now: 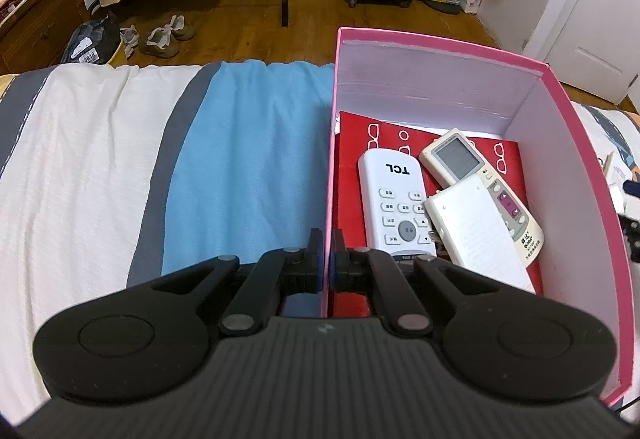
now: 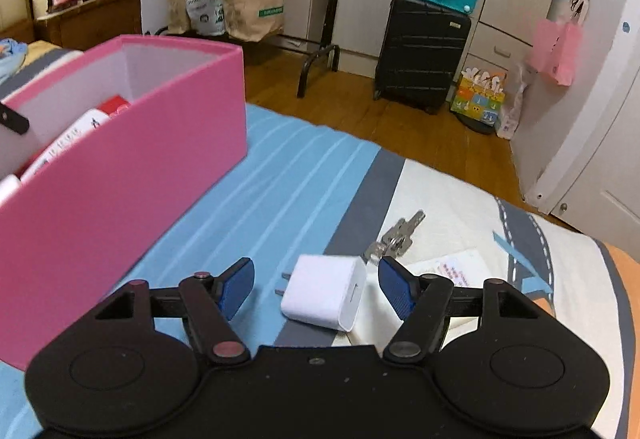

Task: Organize rigid objects
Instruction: 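Grasp the small white cube charger with the right tool, then carry the cube charger into the pink box and open the right tool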

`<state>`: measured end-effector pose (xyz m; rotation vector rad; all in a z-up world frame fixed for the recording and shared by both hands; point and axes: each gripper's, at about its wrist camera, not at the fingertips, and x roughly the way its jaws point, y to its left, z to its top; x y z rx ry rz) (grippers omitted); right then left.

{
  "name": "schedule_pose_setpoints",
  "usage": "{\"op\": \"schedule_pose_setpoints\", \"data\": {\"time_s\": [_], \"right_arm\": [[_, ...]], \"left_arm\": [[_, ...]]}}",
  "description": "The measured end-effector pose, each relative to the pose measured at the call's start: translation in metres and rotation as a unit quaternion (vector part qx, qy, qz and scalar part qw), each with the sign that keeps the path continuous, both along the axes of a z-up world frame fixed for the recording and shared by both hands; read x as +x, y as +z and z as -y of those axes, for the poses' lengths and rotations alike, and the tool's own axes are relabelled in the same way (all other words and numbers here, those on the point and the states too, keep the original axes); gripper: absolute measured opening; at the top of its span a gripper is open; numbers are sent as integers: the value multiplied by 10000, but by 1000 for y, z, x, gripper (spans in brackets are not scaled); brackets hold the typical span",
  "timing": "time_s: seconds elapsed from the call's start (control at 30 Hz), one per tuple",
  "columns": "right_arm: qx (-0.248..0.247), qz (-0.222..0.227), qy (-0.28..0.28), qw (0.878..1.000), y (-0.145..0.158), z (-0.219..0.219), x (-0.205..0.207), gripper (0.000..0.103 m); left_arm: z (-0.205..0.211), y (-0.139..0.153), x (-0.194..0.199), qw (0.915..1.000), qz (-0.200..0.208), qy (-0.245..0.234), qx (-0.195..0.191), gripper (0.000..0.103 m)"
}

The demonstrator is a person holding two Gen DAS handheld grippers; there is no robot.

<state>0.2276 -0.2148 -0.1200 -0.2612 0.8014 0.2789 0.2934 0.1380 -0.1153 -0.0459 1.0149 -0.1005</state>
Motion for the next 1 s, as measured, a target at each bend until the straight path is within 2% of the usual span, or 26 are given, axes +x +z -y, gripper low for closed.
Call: {"op": "schedule_pose_setpoints", "data": {"time_s": [0.17,0.23,0.27,0.53,0.73,0.87,1.0], "right_arm": [[-209,-192,202,9994,-21,-8,2,70],[-316,-69,186,9993,-24,-8,0,64],[-368,-58,166,9992,-24,-8,0,56],[282,-353,-272,9986,-11,-3,-4,53],[694,-414,-435,9958,-1,3,-11,53],[980,-228,-525,9935,17,2,-19,53],[1431,192,-295,9891,49,-12,-34,53]], "left_arm": [[2,-2,3,10000,-65,14,23,3],[2,-3,3,10000,-79,23,24,3],[2,-3,4,10000,-87,30,9,3],[1,-3,5,9999,-97,41,-24,3],[-1,-4,4,9999,-94,48,-74,3],[-2,-5,4,9999,-100,57,-109,3],[-3,-4,3,9999,-67,54,-128,3]]}}
